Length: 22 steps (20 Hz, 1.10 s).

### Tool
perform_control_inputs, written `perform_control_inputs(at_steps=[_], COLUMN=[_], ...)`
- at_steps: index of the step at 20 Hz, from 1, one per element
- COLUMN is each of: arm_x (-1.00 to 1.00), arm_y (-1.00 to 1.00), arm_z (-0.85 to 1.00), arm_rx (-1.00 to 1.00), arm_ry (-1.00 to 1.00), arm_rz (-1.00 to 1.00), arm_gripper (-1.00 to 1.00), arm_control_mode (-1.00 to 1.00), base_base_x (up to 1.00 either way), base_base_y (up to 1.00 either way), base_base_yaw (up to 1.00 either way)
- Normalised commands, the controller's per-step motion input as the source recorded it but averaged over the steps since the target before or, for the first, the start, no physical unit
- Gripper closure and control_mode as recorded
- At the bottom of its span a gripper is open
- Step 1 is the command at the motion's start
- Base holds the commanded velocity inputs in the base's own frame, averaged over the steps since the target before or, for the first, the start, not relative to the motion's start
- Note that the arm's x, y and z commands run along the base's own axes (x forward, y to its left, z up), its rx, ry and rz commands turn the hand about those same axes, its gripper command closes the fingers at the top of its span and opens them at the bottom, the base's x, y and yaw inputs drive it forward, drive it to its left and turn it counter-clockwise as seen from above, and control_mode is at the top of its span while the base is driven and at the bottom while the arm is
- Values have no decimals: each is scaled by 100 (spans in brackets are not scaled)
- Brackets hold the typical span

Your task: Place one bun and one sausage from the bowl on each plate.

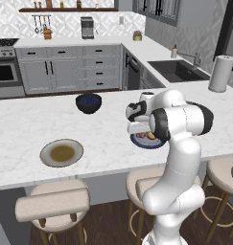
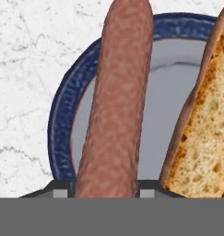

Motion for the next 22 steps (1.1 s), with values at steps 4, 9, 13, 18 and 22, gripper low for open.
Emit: perform_control_inputs(at_steps=[4,9,13,18,22], arm_x=[0,0,-4,-34,-13], arm_y=[0,0,0,0,-4], arm_z=[0,0,12,59,80], arm_rx=[0,0,0,0,0], arm_ry=[0,0,0,-2,0], arm_rz=[0,0,0,-1,-7], arm_gripper=[-100,-100,-100,-100,-100], arm_control_mode=[-100,-100,-100,-100,-100], base_base_x=[0,0,0,0,0], base_base_y=[0,0,0,0,0], base_base_yaw=[0,0,0,0,0])
